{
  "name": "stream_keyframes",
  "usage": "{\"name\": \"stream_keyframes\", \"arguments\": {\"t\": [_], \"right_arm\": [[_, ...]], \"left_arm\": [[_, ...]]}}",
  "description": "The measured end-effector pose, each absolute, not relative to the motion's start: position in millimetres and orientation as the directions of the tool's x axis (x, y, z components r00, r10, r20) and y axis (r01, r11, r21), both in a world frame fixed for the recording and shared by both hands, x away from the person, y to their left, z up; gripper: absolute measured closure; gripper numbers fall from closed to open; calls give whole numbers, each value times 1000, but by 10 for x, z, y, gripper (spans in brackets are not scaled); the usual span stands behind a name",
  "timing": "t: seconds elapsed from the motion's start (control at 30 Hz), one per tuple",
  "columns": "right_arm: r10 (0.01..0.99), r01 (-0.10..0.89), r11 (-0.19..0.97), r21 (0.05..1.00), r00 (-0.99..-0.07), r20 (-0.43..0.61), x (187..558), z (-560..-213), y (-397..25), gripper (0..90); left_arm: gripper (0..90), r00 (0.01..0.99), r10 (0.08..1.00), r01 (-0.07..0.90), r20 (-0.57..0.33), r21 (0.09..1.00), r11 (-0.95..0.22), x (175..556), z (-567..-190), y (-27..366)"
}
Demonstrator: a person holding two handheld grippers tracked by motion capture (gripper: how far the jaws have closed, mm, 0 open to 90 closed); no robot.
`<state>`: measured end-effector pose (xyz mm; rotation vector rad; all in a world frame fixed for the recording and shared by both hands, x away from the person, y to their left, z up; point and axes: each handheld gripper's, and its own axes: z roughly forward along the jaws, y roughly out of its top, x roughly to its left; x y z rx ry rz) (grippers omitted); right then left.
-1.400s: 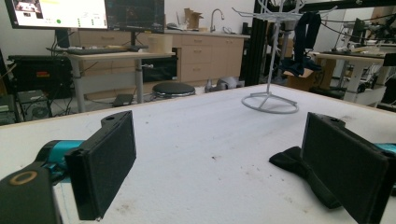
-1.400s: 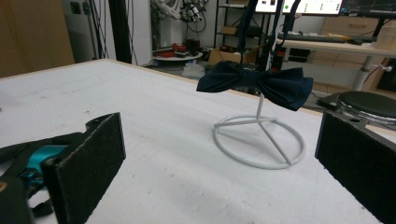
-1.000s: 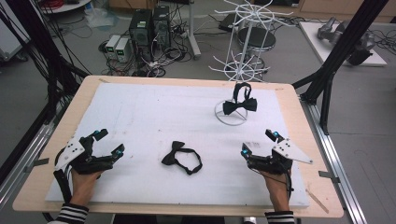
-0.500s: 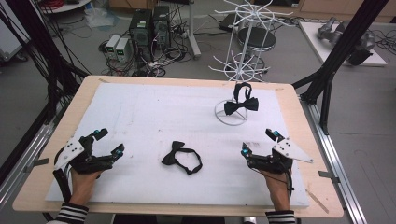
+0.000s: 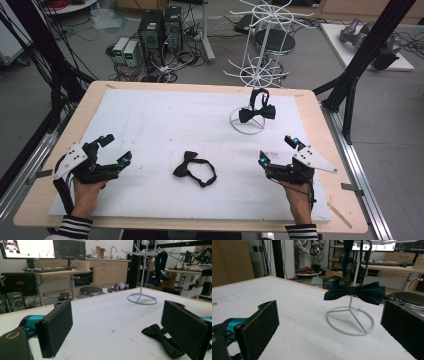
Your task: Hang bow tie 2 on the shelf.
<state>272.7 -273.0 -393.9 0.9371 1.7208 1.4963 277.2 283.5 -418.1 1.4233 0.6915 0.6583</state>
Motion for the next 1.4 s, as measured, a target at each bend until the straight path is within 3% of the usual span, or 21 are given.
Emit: {"name": "stream_keyframes", "arguments": {"t": [0.33, 1.0, 1.4], "right_arm": [[842, 76, 105, 992, -538, -48, 2750, -3809, -2665, 10], [839, 69, 103, 992, -542, -49, 2777, -3797, -2653, 10], [837, 65, 88, 994, -546, -38, 2793, -3800, -2674, 10]], "left_arm": [[108, 662, 748, 10, -35, 999, 38, 2797, -4136, 2743], [99, 795, 600, 252, -92, 949, -189, 3033, -3987, 2204], [99, 818, 568, 298, -93, 913, -278, 3169, -3897, 1940]]}}
